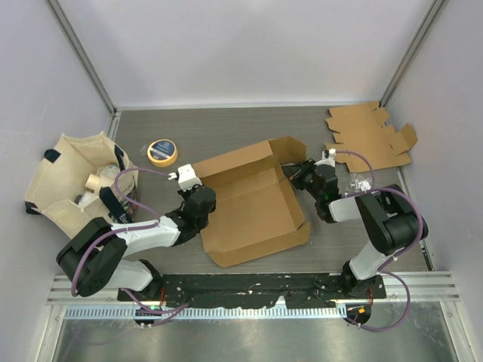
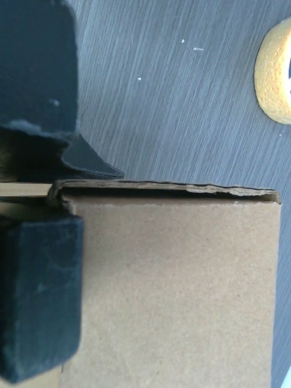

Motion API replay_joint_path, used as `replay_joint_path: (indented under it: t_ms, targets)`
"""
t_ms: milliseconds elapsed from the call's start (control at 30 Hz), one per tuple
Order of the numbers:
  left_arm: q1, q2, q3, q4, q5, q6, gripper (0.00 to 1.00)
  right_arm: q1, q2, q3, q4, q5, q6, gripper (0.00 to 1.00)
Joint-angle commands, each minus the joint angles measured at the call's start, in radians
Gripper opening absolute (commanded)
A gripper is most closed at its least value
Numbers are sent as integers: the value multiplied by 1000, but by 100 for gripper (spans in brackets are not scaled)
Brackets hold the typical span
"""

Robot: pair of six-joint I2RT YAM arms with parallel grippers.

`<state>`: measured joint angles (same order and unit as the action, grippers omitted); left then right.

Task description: Fold the paper box

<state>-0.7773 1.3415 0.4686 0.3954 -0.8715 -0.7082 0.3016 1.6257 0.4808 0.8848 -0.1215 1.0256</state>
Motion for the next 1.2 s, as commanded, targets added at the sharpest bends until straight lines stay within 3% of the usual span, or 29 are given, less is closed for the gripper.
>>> replay_joint_path:
  t_ms: [0, 200, 533, 667, 800, 900, 1000, 1033, 1167]
  targets:
    - [-2, 8, -12, -13, 38, -43, 0, 77, 6, 1, 85, 103, 5, 1]
    - [-2, 18, -13, -12, 58, -60, 0, 151, 51, 33, -6, 206, -97, 1]
    - [0, 24, -13, -13, 63, -65, 0, 171, 79, 16, -157, 253, -117, 3]
    - [-2, 16, -8, -39, 48, -37, 0, 168, -186, 41, -450, 287, -256, 22]
    - [-2, 4, -4, -52, 42, 6, 0, 120, -444, 84, -873, 328, -416, 42]
    - [0, 1, -1, -49, 37, 35, 0, 70, -617, 117, -1053, 353, -523, 58]
    - [0, 7, 4, -47, 43, 50, 0, 44, -671, 169, -1086, 347, -646, 74]
    - [-2, 10, 7, -49, 45, 53, 0, 41, -676, 179, -1060, 321, -753, 75]
    - [0, 16, 5, -47, 61, 53, 0, 30, -620, 212, -940, 251, -834, 77]
